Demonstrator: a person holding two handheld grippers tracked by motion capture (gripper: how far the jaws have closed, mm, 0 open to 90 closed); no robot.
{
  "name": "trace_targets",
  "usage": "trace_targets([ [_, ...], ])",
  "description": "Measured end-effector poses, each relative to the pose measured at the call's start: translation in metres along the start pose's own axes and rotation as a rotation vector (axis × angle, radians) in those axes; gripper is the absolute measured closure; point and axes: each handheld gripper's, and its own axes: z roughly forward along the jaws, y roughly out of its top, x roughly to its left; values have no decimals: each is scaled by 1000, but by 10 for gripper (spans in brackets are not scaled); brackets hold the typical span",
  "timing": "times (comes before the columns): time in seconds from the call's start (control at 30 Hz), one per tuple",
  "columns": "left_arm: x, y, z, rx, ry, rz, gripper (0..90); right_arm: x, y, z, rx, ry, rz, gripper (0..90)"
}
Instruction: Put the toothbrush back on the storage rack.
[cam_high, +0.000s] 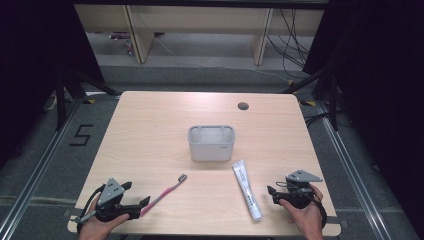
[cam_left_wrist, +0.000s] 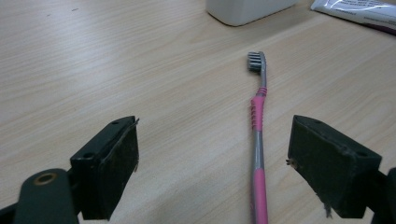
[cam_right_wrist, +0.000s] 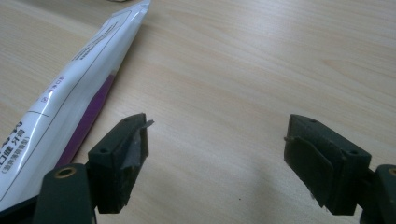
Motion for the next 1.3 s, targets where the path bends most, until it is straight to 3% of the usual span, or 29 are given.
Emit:
trace_targets([
  [0.3,-1,0,1,0,-13,-11,163,-1,0,1,8,3,6,230],
  [0.4,-2,1,1,27,-18,-4,175,-1,0,0,13,1,6,231],
  [0.5,-2,3,2,85,-14,52,187,1,-1,2,6,-17,7,232],
  [0.53,-2,4,2,97,-22,65,196,2,-1,2,15,0,24,233],
  [0.57,-4,4,4,81,-20,36,201,1,0,1,30,12,18,233],
  [0.6,-2,6,3,106,-21,67,202,1,0,1,26,9,14,233],
  [0.7,-2,8,4,118,-33,67,213,0,0,2,24,9,6,234],
  [0.77,-3,10,6,125,-41,72,261,2,-1,1,22,-6,28,235],
  [0.87,-4,15,9,147,-57,94,298,-1,0,3,21,23,8,235],
  [0.9,-5,17,10,157,-57,103,344,1,0,3,28,35,26,235],
  [0.93,-6,19,12,174,-63,114,351,7,-1,2,29,13,73,235],
  [0.97,-6,19,12,174,-63,114,362,7,-1,2,29,13,73,235],
  [1.0,-6,20,14,191,-71,123,362,2,0,3,5,10,-4,235],
  [1.13,-8,25,21,246,-96,167,423,2,0,5,10,23,-3,237],
  [1.3,-12,29,24,263,-110,203,500,3,0,4,16,27,12,238],
])
